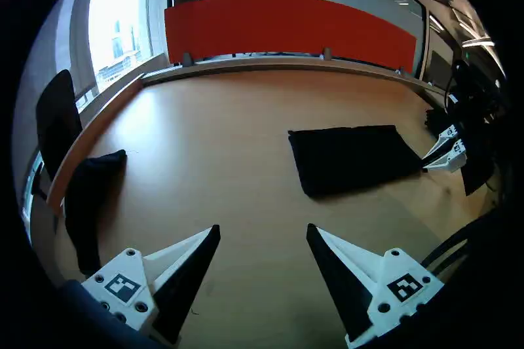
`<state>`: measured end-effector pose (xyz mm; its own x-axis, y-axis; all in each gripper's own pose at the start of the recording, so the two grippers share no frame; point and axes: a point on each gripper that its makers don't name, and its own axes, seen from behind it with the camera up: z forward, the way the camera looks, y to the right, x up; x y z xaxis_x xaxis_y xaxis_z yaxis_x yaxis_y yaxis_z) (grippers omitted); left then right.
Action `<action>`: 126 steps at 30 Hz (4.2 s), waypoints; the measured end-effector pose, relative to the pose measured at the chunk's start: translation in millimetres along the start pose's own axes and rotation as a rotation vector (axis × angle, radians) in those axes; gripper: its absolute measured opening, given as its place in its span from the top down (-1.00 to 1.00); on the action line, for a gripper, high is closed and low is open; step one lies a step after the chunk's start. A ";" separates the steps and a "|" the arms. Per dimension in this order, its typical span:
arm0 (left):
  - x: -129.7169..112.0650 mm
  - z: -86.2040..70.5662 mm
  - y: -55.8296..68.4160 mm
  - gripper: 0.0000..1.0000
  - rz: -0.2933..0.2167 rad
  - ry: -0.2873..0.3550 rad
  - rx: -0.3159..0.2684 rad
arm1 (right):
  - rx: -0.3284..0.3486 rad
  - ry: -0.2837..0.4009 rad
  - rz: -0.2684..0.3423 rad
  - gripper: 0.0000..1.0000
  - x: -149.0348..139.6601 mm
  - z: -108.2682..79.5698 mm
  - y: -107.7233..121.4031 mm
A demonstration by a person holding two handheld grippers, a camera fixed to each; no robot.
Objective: Fold towel
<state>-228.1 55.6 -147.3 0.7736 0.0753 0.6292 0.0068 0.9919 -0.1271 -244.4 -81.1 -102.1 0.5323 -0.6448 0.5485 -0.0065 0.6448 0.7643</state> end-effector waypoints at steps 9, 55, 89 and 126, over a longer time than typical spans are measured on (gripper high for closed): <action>-1.5 -1.0 -0.1 -0.97 0.001 -0.001 0.002 | -0.009 0.019 -0.008 0.93 6.4 -1.9 3.6; 2.5 -13.4 14.2 -0.97 -0.024 0.016 -0.011 | -0.018 0.209 -0.175 0.93 137.5 -52.1 -4.4; -6.3 -28.0 3.1 -0.97 -0.061 0.029 0.024 | 0.264 0.141 -0.449 0.93 187.2 32.7 -110.9; -7.3 -30.3 5.3 -0.97 -0.063 0.035 0.037 | 0.303 0.102 -0.406 -0.46 166.3 71.8 -127.0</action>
<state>-214.6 57.2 -175.8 0.7940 0.0095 0.6078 0.0333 0.9977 -0.0591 -215.8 -299.7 -83.6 0.6229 -0.7652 0.1627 -0.0193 0.1929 0.9810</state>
